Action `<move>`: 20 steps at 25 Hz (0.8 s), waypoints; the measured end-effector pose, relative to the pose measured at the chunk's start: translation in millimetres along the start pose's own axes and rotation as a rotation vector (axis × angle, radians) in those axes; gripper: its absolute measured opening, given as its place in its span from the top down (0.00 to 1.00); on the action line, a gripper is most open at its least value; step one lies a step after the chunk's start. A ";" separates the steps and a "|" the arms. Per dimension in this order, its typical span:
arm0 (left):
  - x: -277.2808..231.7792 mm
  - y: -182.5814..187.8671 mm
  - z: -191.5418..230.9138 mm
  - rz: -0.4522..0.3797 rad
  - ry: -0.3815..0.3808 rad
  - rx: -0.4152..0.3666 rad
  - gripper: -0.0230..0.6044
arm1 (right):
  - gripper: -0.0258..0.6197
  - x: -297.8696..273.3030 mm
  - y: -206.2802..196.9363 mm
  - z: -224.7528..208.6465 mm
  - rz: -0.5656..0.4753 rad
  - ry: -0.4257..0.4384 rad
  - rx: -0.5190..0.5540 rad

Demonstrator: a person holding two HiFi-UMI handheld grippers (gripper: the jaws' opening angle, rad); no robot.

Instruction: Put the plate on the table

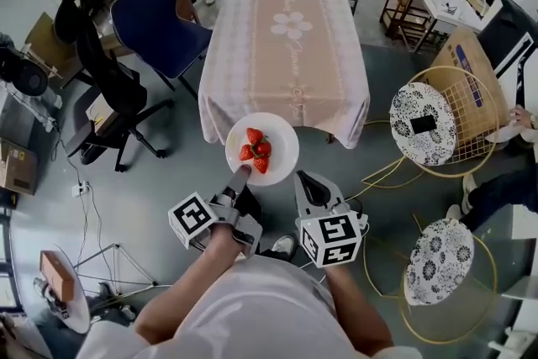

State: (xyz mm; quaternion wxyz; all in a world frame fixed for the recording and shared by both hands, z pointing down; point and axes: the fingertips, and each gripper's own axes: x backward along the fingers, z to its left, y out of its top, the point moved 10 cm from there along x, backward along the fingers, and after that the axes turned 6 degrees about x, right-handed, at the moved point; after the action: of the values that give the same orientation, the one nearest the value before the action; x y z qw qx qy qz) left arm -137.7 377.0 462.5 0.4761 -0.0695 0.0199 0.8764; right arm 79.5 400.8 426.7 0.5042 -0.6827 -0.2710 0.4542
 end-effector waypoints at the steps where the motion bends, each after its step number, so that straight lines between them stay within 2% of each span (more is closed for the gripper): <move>1: -2.1 -0.1 0.2 0.001 0.004 0.003 0.94 | 0.95 -1.4 -0.1 -2.2 0.001 -0.001 -0.001; 6: -16.2 6.1 2.7 0.001 0.010 -0.008 0.94 | 0.95 -12.2 -1.2 -12.7 0.018 -0.006 -0.014; 12: -41.3 20.8 8.1 0.010 0.014 0.015 0.94 | 0.95 -38.3 0.5 -26.2 0.047 -0.011 -0.023; 20: -91.6 68.3 9.0 0.037 0.017 0.057 0.94 | 0.95 -96.3 22.0 -42.1 0.084 -0.045 -0.032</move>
State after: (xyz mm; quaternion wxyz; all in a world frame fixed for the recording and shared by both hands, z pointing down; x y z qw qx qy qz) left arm -146.5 264.4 482.1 0.4613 -0.0627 0.0502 0.8836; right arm 72.7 294.9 442.8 0.4676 -0.6911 -0.2603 0.4858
